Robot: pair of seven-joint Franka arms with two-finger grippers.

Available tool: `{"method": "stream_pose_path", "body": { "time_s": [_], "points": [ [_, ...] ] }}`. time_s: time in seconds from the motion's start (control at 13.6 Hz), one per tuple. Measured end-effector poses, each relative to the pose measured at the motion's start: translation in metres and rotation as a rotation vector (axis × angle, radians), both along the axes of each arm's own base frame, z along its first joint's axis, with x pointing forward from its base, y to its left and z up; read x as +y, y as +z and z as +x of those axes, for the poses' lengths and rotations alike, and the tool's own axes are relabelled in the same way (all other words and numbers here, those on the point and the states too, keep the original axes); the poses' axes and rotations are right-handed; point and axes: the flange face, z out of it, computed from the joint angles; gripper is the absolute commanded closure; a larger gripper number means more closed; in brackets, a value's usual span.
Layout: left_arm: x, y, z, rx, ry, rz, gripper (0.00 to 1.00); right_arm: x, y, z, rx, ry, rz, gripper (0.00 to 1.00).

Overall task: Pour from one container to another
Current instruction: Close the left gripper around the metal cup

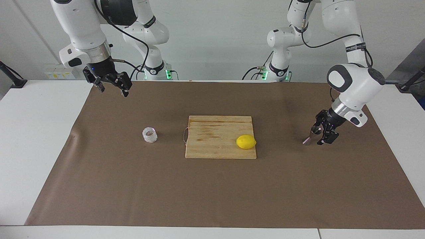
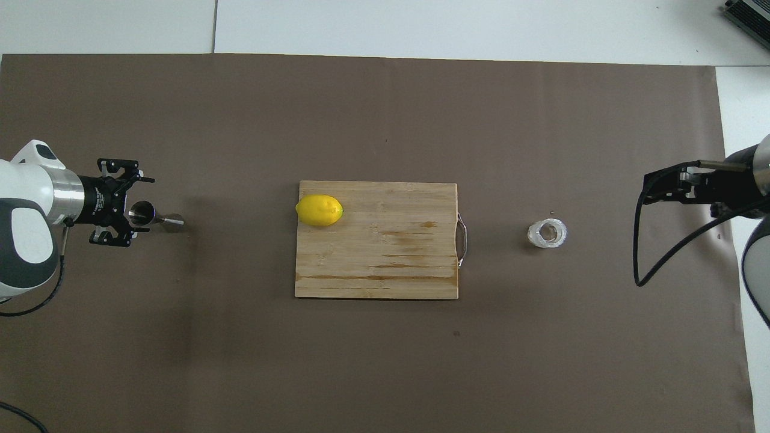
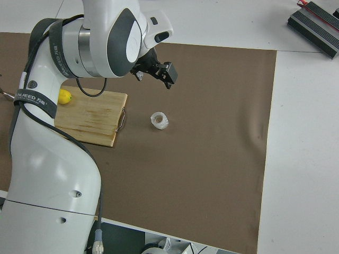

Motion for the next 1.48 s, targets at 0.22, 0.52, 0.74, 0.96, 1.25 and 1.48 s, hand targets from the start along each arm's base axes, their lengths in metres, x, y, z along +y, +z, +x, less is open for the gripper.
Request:
{"method": "stream_pose_path", "body": {
  "time_s": [0.22, 0.52, 0.74, 0.96, 1.25, 1.48],
  "points": [
    [-0.0008, -0.0018, -0.0019, 0.019, -0.005, -0.005, 0.09, 0.0000, 0.0000, 0.0000, 0.000, 0.000, 0.000, 0.00],
    [-0.0019, -0.0037, -0.0050, 0.047, -0.014, -0.012, 0.20, 0.0000, 0.0000, 0.0000, 0.000, 0.000, 0.000, 0.00],
    [-0.0011, -0.0035, -0.0061, 0.054, -0.016, -0.013, 0.23, 0.0000, 0.0000, 0.0000, 0.000, 0.000, 0.000, 0.00],
    [0.0019, -0.0026, -0.0069, 0.061, -0.020, -0.011, 0.23, 0.0000, 0.0000, 0.0000, 0.000, 0.000, 0.000, 0.00],
    [0.0020, -0.0018, -0.0069, 0.060, -0.022, -0.011, 0.28, 0.0000, 0.0000, 0.0000, 0.000, 0.000, 0.000, 0.00],
    [0.0020, -0.0017, -0.0069, 0.059, -0.023, -0.010, 0.46, 0.0000, 0.0000, 0.0000, 0.000, 0.000, 0.000, 0.00]
  ]
}}
